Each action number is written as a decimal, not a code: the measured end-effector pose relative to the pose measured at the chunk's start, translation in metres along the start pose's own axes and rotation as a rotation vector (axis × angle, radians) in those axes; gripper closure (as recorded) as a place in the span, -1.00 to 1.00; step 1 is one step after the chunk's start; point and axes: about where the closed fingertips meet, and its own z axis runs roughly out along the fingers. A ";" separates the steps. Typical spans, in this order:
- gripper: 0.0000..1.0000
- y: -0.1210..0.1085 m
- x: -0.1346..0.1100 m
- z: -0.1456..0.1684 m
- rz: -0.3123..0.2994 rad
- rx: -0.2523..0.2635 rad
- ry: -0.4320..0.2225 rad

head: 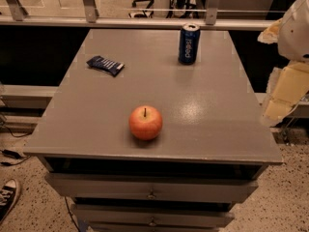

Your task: Knock pepsi can over

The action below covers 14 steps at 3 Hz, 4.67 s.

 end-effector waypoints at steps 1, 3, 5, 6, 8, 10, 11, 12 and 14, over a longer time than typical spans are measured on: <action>-1.00 -0.003 0.000 0.001 0.003 0.006 -0.008; -1.00 -0.087 0.004 0.052 0.109 0.080 -0.171; -1.00 -0.200 -0.022 0.120 0.291 0.141 -0.464; -1.00 -0.227 -0.038 0.136 0.344 0.146 -0.573; -1.00 -0.256 -0.082 0.177 0.420 0.117 -0.826; -0.68 -0.253 -0.121 0.194 0.419 0.067 -0.958; -0.06 -0.249 -0.126 0.195 0.431 0.058 -0.996; 0.42 -0.247 -0.122 0.190 0.431 0.056 -1.011; 1.00 -0.239 -0.096 0.121 0.286 0.079 -0.910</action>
Offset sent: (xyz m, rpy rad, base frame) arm 0.0635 -0.0205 -0.0218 0.1127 -0.0758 -0.0416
